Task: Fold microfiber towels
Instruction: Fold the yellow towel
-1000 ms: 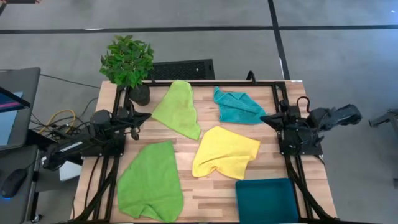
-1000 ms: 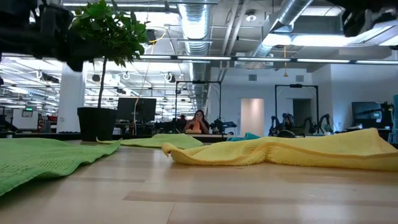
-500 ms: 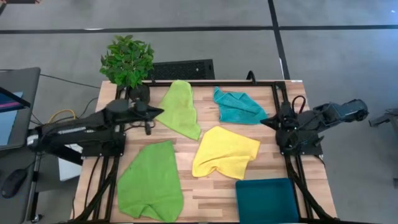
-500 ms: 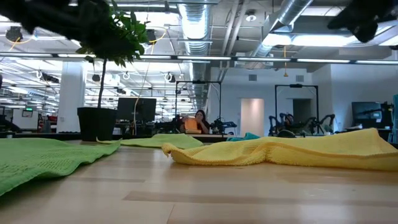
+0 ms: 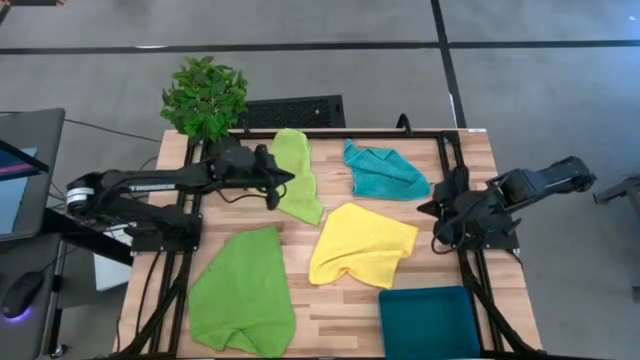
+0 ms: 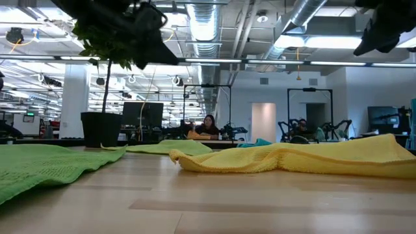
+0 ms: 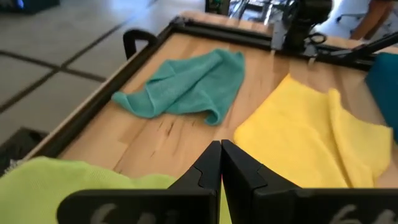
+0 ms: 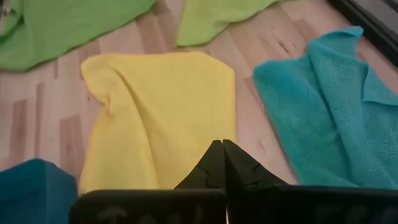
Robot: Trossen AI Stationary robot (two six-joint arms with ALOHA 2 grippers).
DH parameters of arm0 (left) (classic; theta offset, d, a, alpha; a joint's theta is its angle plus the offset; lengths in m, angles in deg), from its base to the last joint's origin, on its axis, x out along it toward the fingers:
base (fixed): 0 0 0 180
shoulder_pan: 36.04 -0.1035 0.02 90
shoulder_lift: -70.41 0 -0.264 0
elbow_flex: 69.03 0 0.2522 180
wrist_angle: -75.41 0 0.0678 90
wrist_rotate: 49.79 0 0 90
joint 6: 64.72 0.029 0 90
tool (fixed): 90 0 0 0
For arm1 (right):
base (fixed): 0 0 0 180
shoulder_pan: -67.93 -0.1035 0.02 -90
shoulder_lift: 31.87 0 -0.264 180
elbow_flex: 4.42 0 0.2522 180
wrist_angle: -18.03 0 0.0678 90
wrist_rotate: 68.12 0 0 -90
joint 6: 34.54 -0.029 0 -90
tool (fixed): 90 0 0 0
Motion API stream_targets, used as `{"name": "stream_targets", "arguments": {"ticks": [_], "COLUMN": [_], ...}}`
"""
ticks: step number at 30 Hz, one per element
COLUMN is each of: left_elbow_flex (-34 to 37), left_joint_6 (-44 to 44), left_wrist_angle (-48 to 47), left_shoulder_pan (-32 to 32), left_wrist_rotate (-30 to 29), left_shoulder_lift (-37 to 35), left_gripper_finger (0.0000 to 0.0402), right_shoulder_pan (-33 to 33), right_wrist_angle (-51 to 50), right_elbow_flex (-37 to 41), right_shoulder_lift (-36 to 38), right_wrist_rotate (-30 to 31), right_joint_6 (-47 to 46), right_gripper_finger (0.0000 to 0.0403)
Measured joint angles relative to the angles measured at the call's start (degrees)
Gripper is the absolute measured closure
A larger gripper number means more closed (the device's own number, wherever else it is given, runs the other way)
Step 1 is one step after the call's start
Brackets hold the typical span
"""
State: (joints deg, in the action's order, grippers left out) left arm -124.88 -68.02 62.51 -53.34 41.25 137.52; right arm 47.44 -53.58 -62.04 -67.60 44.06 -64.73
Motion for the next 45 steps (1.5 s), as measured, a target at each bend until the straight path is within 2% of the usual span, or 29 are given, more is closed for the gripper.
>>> {"name": "stream_targets", "arguments": {"ticks": [4, 7, 13, 20, 22, 24, 27, 31, 34, 39, 45], "left_elbow_flex": [-2.6, -5.1, -10.3, -16.9, -18.3, -18.9, -19.3, -19.3, -19.3, -19.3, -19.3], "left_joint_6": [-1.1, -1.5, -4.8, -5.5, -5.5, -5.7, -7.4, -7.0, -7.0, -7.1, -7.1], "left_wrist_angle": [-1.0, -1.5, -3.1, -12.9, -14.7, -16.7, -17.3, -18.6, -18.6, -18.6, -18.8], "left_shoulder_pan": [0.0, 0.1, 0.1, 0.1, 0.1, 0.1, 0.3, 0.7, 1.3, 2.4, 3.8], "left_wrist_rotate": [0.3, 3.3, 4.3, 1.5, 1.5, 1.6, 2.8, 6.9, 8.7, 8.9, 9.1], "left_shoulder_lift": [4.5, 7.4, 12.3, 17.6, 18.5, 18.5, 18.1, 17.7, 17.7, 17.7, 17.7], "left_gripper_finger": [0.0401, 0.0401, 0.0392, 0.0325, 0.0305, 0.0289, 0.0275, 0.0269, 0.0269, 0.0269, 0.0270], "right_shoulder_pan": [0.0, 0.0, 0.0, 0.1, 0.8, 1.7, 3.2, 6.2, 7.9, 12.7, 18.8], "right_wrist_angle": [0.0, 0.0, 0.5, 0.4, -0.3, -1.6, -4.6, -6.4, -5.4, -5.1, -5.1], "right_elbow_flex": [0.0, 0.0, 0.0, 0.0, 0.0, 0.0, 0.0, 0.0, 0.0, 0.0, 0.0], "right_shoulder_lift": [-1.1, -1.5, -3.1, -7.1, -8.3, -10.0, -12.9, -17.4, -20.7, -25.9, -32.3], "right_wrist_rotate": [-0.5, -1.7, -3.1, -4.7, -4.7, -5.7, -7.2, -12.2, -14.7, -18.7, -20.2], "right_joint_6": [-7.1, -11.9, -17.1, -26.6, -33.5, -39.7, -43.5, -44.1, -40.6, -35.3, -27.2], "right_gripper_finger": [0.0396, 0.0387, 0.0332, 0.0248, 0.0226, 0.0211, 0.0196, 0.0186, 0.0184, 0.0185, 0.0189]}}
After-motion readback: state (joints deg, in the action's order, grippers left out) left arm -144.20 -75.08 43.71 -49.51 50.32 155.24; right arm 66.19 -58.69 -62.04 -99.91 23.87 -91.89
